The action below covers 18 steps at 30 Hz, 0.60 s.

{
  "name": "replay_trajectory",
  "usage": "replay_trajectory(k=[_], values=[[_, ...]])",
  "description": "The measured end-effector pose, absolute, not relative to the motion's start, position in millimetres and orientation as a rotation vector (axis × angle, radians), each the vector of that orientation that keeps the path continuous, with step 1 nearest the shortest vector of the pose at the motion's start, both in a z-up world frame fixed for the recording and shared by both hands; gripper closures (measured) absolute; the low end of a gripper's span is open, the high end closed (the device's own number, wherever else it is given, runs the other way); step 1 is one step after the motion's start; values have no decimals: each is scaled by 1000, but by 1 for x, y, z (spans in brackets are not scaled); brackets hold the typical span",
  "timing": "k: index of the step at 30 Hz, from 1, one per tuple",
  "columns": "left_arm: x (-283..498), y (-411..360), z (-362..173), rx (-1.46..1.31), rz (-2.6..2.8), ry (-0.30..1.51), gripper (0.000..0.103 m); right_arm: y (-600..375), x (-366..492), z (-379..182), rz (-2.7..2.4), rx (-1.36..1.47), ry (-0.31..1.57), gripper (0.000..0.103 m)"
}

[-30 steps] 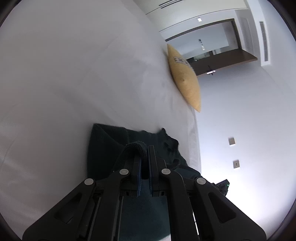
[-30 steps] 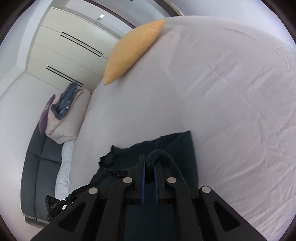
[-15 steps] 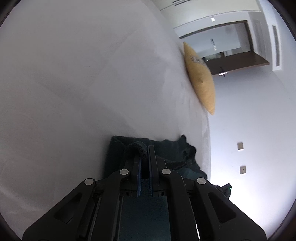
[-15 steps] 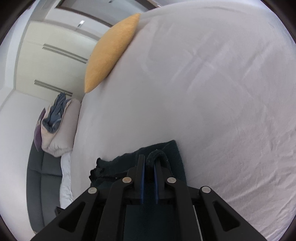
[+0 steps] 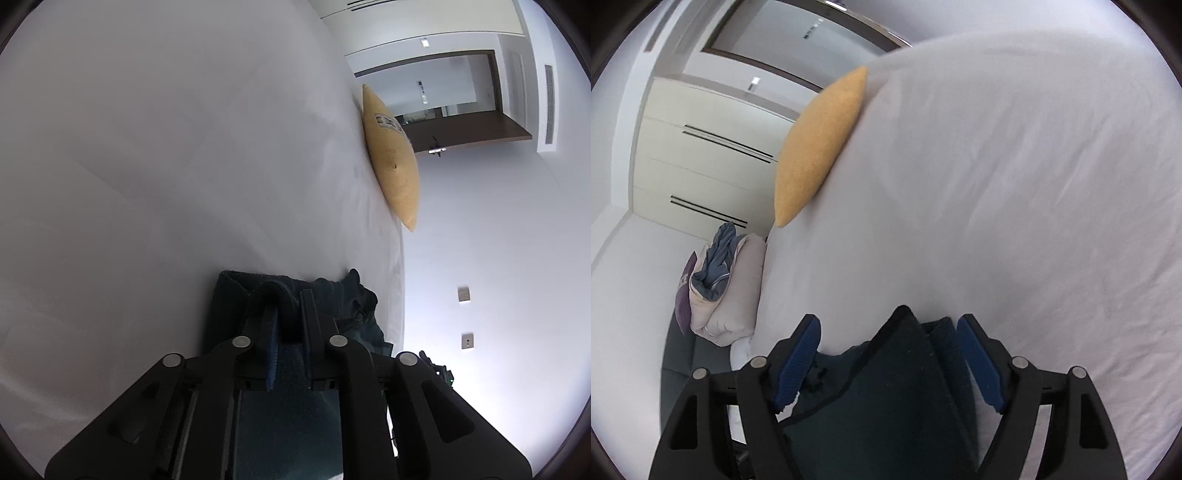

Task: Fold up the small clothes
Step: 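Lower the hem onto the sweater and open both grippers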

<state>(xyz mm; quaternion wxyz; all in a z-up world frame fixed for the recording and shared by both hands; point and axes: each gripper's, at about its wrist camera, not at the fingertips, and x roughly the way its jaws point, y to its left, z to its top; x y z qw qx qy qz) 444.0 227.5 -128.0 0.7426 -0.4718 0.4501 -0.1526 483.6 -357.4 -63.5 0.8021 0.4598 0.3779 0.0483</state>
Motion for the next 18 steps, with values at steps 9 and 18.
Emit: replay_trajectory(k=[9,18], values=[[418,247,-75,-1007,-255,840,27,-316,444,-26,242,860,796,23],[401,123,-66,-538,-286,927,27,-221,426,-53,454,770,937,24]])
